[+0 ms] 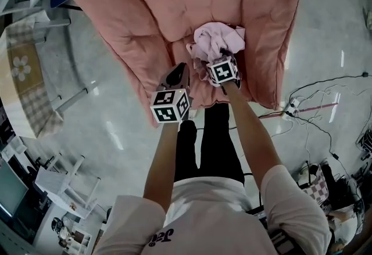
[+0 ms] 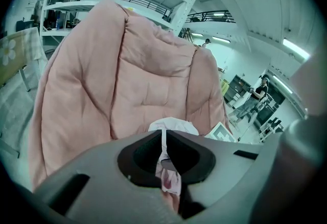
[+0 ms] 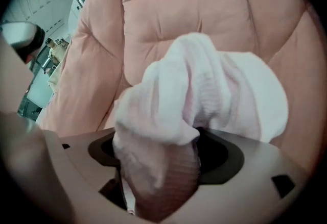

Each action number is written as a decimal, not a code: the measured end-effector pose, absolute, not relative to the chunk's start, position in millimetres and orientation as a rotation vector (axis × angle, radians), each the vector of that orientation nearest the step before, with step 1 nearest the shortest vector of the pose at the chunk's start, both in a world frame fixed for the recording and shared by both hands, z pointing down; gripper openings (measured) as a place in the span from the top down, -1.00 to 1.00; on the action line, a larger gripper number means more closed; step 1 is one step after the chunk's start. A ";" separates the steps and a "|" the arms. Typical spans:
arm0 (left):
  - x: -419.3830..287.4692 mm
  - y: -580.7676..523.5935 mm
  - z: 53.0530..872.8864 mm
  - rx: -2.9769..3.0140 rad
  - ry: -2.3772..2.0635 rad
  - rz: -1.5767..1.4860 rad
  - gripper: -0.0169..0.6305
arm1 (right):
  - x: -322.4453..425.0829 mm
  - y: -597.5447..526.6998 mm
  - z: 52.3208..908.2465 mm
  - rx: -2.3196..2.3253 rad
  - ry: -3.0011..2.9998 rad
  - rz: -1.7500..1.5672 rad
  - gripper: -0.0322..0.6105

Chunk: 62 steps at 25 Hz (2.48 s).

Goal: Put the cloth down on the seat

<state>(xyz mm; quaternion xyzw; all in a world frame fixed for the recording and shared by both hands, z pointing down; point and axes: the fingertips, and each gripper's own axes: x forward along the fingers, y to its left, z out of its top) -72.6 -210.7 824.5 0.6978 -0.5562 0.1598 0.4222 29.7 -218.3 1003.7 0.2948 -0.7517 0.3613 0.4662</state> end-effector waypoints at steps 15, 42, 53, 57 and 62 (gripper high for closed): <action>-90.3 -173.4 746.3 1.829 -1.450 0.380 0.84 | 56.2 -212.0 833.1 1.007 -2.055 0.836 -0.31; -91.8 -139.2 455.0 2.328 -1.590 0.048 0.84 | 55.7 -145.4 430.8 1.653 -2.469 0.200 -0.08; -102.9 -123.5 389.9 2.409 -1.689 -0.024 0.84 | 48.8 -122.1 367.3 1.727 -2.512 0.068 0.43; -100.7 -114.4 376.5 2.441 -1.705 -0.035 0.84 | 45.7 -112.8 360.5 1.732 -2.532 0.070 0.62; -100.2 -108.6 361.1 2.462 -1.723 -0.062 0.86 | 47.4 -109.2 349.0 1.752 -2.523 0.032 0.74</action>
